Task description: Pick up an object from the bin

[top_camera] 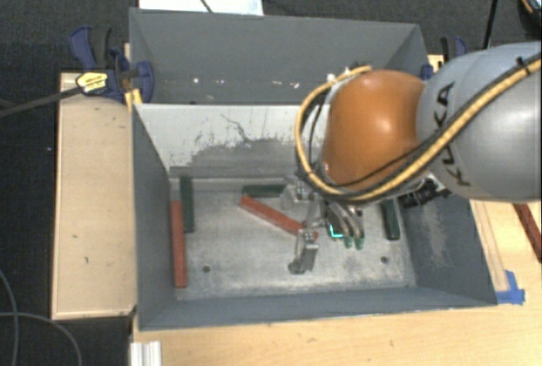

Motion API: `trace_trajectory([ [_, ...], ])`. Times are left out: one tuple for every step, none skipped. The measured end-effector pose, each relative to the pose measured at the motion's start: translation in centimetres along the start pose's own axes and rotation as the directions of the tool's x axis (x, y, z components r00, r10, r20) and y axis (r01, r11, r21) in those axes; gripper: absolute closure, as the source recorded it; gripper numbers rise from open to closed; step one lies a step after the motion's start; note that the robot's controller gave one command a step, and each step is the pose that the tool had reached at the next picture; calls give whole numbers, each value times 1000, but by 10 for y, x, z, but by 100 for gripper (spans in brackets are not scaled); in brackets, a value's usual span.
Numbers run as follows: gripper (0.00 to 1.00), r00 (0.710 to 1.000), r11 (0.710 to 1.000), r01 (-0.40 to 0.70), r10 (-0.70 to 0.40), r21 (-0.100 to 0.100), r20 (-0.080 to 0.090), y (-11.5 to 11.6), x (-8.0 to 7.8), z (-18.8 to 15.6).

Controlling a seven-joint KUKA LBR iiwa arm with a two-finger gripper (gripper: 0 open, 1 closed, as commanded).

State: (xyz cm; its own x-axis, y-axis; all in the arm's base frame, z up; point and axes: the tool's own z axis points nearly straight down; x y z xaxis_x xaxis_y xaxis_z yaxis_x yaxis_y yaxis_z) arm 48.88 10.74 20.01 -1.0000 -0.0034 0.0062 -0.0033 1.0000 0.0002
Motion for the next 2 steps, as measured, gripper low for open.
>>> trace_trajectory([
  [0, 965, 965, -263, 263, -2, 8, -29, -93, 132],
  [0, 959, 959, -285, 285, -3, 6, 0, -60, 129],
])
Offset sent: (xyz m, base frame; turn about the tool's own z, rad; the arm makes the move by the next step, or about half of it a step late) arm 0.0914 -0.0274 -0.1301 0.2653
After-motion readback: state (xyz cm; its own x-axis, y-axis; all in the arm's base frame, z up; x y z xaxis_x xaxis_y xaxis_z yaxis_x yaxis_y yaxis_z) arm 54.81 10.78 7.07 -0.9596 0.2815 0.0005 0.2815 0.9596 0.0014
